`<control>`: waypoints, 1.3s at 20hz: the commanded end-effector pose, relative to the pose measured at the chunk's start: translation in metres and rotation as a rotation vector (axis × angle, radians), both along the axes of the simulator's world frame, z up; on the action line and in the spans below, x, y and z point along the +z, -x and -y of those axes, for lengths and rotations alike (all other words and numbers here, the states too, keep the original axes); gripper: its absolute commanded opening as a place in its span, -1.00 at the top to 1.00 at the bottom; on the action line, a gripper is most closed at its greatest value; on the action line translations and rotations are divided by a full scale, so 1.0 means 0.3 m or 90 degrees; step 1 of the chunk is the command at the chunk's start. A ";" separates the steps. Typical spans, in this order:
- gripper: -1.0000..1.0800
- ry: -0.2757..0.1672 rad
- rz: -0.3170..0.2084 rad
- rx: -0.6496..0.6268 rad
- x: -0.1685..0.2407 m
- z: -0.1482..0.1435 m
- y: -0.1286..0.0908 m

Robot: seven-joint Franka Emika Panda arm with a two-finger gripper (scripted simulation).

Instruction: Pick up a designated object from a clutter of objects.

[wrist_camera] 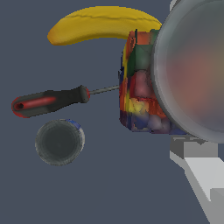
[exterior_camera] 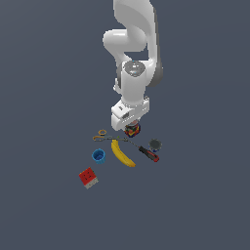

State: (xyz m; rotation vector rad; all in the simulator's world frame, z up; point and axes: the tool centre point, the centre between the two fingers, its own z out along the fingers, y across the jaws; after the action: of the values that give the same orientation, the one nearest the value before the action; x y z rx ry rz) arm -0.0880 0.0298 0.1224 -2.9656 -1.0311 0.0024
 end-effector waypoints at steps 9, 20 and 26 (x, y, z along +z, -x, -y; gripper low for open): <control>1.00 -0.001 0.002 0.000 0.307 0.095 -0.064; 1.00 -0.001 0.002 0.000 0.649 0.205 -0.141; 1.00 0.000 0.001 0.000 0.832 0.264 -0.187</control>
State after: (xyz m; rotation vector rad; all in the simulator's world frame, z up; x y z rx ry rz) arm -0.0353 -0.0449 0.3571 -2.9652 -1.0307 0.0019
